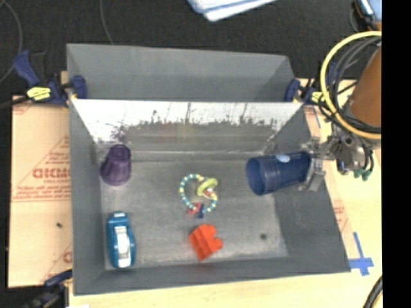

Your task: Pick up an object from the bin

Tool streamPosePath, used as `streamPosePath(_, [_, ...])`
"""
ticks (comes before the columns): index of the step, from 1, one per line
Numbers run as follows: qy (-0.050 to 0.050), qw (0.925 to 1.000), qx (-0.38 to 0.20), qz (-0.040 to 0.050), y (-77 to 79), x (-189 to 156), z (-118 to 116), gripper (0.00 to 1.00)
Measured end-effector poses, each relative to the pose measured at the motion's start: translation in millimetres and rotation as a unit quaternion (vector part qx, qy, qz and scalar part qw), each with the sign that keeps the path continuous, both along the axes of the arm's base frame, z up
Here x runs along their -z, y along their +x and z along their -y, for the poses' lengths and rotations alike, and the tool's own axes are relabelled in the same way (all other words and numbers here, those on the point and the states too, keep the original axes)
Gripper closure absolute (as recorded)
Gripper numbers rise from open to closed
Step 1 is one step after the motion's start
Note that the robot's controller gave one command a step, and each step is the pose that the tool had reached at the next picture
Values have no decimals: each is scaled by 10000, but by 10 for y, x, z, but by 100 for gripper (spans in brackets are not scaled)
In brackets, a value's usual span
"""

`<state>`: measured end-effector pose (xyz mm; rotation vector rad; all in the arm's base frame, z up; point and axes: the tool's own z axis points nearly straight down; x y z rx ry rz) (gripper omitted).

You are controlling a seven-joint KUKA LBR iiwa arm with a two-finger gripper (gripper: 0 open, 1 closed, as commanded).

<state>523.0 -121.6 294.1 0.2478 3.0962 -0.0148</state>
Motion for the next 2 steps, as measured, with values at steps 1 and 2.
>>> streamPosePath(1, [-12, 10000, 6, 42, 19, 16, 11, 100])
streamPosePath(2, [23, 9981, 622, -6, -5, 166, -103, 100])
